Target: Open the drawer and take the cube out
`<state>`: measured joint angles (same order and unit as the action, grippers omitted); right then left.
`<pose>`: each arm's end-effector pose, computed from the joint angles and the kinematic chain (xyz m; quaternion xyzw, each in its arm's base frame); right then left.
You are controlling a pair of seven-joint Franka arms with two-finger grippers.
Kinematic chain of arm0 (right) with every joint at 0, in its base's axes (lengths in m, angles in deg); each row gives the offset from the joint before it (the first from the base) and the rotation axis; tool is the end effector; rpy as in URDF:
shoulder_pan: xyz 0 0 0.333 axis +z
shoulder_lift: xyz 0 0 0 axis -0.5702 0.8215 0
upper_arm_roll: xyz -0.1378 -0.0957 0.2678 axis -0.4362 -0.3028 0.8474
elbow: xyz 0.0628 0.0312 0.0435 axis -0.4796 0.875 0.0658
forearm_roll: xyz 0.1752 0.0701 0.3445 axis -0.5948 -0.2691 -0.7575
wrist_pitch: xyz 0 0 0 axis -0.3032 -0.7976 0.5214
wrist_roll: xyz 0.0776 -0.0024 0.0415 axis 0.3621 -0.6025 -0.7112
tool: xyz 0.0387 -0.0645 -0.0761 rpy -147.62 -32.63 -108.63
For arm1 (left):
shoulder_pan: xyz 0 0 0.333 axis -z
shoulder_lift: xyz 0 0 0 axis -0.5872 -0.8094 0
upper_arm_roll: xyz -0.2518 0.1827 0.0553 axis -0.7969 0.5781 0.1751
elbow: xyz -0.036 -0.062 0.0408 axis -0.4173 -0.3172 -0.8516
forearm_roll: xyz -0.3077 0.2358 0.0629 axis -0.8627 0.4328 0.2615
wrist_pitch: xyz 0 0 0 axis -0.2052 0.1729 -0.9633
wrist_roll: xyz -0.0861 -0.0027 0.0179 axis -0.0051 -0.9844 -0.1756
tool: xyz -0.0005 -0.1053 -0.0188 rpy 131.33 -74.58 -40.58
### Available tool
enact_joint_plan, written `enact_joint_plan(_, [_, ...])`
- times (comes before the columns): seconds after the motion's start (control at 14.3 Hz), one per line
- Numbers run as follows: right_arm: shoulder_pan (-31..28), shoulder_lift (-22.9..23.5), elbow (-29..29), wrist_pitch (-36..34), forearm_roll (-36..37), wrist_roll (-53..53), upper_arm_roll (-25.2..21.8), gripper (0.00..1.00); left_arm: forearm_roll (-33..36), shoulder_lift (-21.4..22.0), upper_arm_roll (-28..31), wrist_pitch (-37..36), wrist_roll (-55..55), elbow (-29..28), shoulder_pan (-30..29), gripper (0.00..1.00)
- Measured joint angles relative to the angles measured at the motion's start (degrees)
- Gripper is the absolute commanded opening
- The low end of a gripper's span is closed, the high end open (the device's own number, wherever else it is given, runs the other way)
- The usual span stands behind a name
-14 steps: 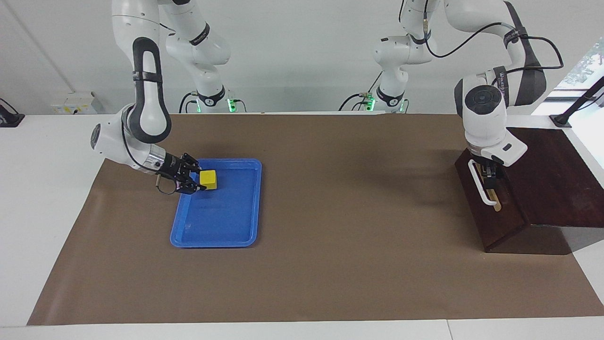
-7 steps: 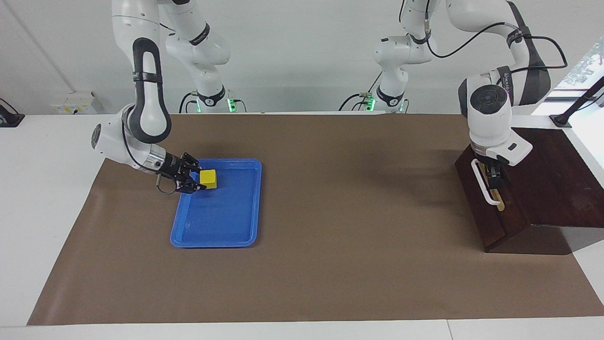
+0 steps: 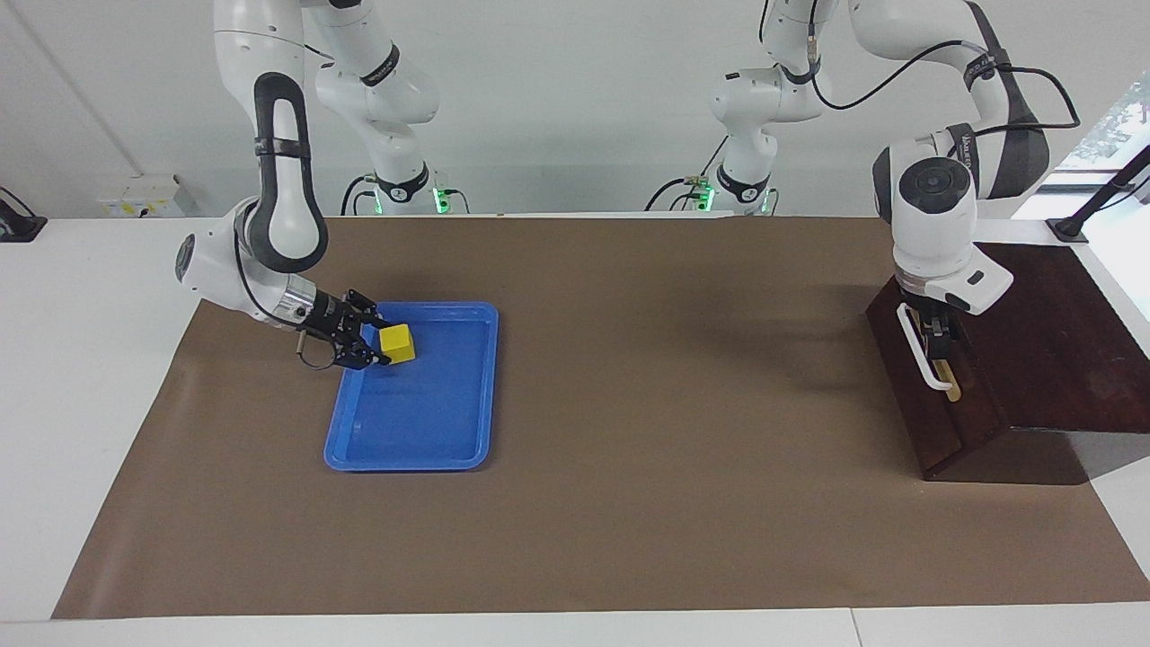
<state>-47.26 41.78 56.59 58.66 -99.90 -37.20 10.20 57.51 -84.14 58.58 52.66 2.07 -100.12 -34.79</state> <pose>0.5055 -0.0507 0.2745 -0.6877 0.6528 0.2439 0.2036 0.5799 0.0016 0.4548 -0.7806 -0.5913 -0.1435 0.1426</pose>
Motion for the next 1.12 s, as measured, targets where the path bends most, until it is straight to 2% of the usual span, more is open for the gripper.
enact_joint_plan(0.28, [0.13, -0.44, -0.12, -0.01, -0.09, 0.01, 0.07, 1.0, -15.97, 1.01, 0.24, -8.38, 14.54, 10.37, -0.13, 1.0])
enact_joint_plan(0.49, [0.37, -2.36, -2.32, -3.55, -0.02, 3.16, 0.21, 1.0, -22.08, 1.43, 0.62, -12.93, 27.41, 14.9, -0.32, 1.0])
enact_joint_plan(0.63, [0.99, -4.0, -6.82, -9.19, 2.31, 6.71, 0.3, 1.0, -24.87, 1.43, 0.65, -14.43, 35.52, 16.46, -0.38, 1.0])
enact_joint_plan(0.84, [1.15, -5.22, -17.71, -19.01, 11.29, 7.35, 1.07, 1.0, -25.76, 1.43, 0.42, -16.25, 49.22, 17.24, -0.35, 1.0])
enact_joint_plan(0.98, [1.76, -5.39, -24.51, -23.04, 18.16, 2.1, 2.37, 1.0, -25.84, 1.44, 0.24, -17.25, 59.5, 17.24, -0.19, 1.0])
enact_joint_plan(1.12, [3.41, -5.76, -28.58, -23.57, 24.9, -7.5, 3.06, 1.0, -25.85, 1.48, 0.35, -19.71, 67.69, 17.24, -0.25, 1.0])
